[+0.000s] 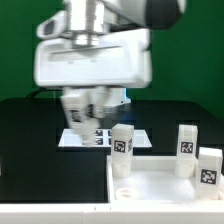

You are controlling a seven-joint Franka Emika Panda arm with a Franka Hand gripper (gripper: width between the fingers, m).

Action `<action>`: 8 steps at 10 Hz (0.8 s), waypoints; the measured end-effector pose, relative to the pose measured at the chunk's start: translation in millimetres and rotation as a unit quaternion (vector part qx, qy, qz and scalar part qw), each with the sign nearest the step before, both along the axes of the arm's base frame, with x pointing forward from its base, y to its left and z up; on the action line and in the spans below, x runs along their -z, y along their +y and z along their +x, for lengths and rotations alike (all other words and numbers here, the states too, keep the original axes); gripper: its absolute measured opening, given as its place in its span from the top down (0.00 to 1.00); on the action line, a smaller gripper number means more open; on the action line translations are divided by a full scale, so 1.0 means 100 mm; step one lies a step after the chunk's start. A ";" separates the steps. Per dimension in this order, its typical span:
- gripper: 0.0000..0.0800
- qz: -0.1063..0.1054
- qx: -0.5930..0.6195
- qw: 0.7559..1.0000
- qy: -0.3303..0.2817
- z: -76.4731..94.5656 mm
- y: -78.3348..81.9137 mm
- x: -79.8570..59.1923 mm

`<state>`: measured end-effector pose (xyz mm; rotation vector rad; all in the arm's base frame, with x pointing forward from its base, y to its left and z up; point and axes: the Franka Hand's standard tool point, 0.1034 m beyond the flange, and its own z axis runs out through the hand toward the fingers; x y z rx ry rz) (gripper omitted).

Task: Assemble square table

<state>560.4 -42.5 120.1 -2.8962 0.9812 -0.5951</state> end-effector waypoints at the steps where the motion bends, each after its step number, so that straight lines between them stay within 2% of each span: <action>1: 0.65 -0.004 -0.025 0.999 -0.021 0.25 0.25 -0.13; 2: 0.65 -0.023 -0.034 0.997 -0.059 0.37 0.47 -0.13; 3: 0.65 -0.038 -0.056 0.997 -0.043 0.30 0.57 0.06; 4: 0.65 -0.037 -0.048 0.997 -0.044 0.33 0.49 0.01; 6: 0.65 -0.045 -0.060 0.996 -0.043 0.36 0.48 0.01; 7: 0.65 -0.074 -0.112 0.990 -0.040 0.45 0.47 0.02; 8: 0.65 -0.104 -0.158 0.981 -0.040 0.53 0.39 0.02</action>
Offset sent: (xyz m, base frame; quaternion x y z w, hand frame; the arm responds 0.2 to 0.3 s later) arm 0.0000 0.0000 0.0000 0.0000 0.0000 0.0000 1.0000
